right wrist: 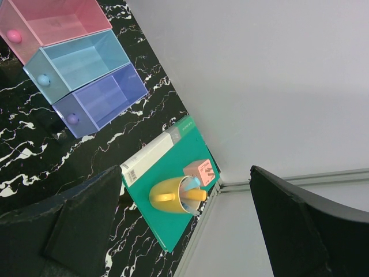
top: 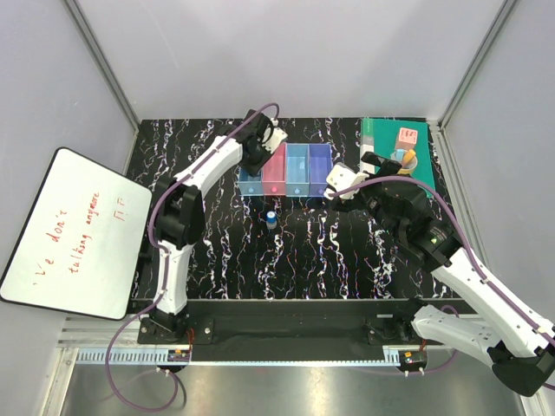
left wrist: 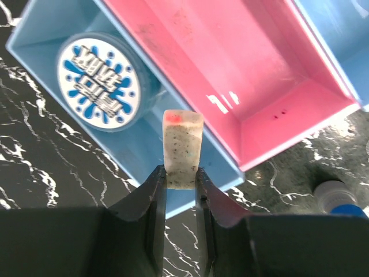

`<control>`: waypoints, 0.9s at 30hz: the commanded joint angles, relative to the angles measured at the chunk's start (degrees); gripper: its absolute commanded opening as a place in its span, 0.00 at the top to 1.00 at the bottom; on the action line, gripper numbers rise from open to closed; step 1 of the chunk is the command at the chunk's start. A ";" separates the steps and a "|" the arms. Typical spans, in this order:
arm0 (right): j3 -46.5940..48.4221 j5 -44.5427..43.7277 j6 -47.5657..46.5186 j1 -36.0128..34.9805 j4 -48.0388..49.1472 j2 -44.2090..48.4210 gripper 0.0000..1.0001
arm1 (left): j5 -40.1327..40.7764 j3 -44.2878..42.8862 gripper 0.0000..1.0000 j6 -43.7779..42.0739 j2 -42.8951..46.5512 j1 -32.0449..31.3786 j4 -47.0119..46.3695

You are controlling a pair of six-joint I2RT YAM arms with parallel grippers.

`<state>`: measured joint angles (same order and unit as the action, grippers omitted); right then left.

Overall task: Sort the stationery into containers
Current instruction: Place the stationery in the storage box.

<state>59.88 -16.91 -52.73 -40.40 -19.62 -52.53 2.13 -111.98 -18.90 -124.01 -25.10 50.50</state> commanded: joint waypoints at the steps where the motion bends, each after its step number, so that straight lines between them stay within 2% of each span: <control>1: 2.09 -0.06 0.35 -0.12 2.13 0.24 0.00 | 1.82 -0.08 0.98 -1.67 -0.45 1.46 -2.95; 7: 2.35 -0.14 0.43 -0.12 2.04 0.24 0.00 | 2.44 1.68 0.98 -2.46 -0.54 2.08 -3.74; 10: 2.35 -0.06 0.52 -0.20 2.13 0.06 0.00 | 2.35 2.12 0.94 -2.46 -0.71 2.08 -3.92; 12: 2.35 -0.06 0.44 -0.20 2.13 0.06 0.00 | 2.26 2.21 0.86 -2.29 -0.62 2.08 -3.83; 13: 2.26 -0.06 0.43 -0.12 2.21 -0.02 0.00 | 2.35 2.12 0.75 -2.37 -0.45 2.08 -3.92; 15: 2.26 -0.06 0.52 -0.20 2.13 -0.03 0.00 | 2.35 2.12 0.66 -2.37 -0.27 2.08 -4.09; 16: 2.26 -0.06 0.44 -0.12 2.04 -0.03 0.00 | 2.44 2.12 0.58 -2.37 -0.10 2.08 -4.09; 24: 1.91 -0.06 0.35 -0.12 2.13 0.06 0.00 | 1.12 1.15 0.54 -0.27 2.45 2.08 -4.27; 27: 2.00 -0.23 0.09 -0.12 2.13 0.15 0.00 | -2.91 1.77 0.54 1.40 6.13 1.99 -4.10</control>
<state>59.88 -16.91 -52.71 -40.40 -19.62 -52.58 3.01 -109.97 -20.01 -124.86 -23.14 47.92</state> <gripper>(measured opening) 0.994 0.460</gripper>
